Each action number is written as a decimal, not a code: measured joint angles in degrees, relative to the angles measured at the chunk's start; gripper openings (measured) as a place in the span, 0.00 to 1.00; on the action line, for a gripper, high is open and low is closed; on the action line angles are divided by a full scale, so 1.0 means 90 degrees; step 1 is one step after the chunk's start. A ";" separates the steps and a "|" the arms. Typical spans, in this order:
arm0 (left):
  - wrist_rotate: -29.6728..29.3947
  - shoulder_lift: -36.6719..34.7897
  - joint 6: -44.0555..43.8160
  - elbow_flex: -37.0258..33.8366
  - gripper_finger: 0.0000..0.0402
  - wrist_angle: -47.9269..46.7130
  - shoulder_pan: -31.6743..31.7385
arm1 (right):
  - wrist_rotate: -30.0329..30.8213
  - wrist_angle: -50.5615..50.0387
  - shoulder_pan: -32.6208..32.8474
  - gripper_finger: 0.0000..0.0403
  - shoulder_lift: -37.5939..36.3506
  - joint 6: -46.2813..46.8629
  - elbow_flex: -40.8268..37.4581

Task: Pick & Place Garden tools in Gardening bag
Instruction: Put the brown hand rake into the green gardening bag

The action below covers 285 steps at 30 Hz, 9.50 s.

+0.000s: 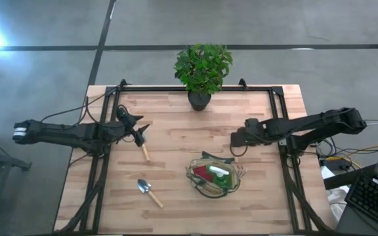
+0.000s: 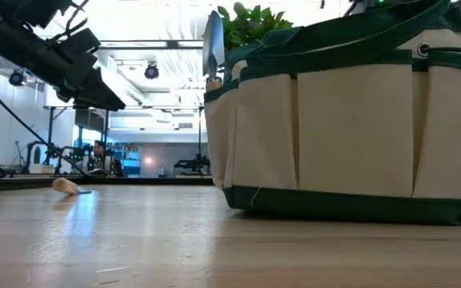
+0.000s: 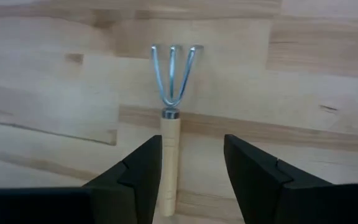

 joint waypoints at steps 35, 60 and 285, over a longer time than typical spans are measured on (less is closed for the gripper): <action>-0.0197 0.0007 0.0161 -0.0002 0.58 0.0007 -0.0002 | -0.1247 0.1383 -0.0861 0.37 0.2048 -0.1153 0.0000; -0.0195 0.0007 0.0222 -0.0005 0.58 0.0007 -0.0002 | -0.1359 0.1476 -0.1178 0.14 0.2283 -0.1662 0.0015; 0.0216 0.0019 -0.0286 -0.0015 0.58 -0.0058 -0.0002 | 0.7044 0.7679 0.5082 0.14 0.4646 -0.6117 0.2147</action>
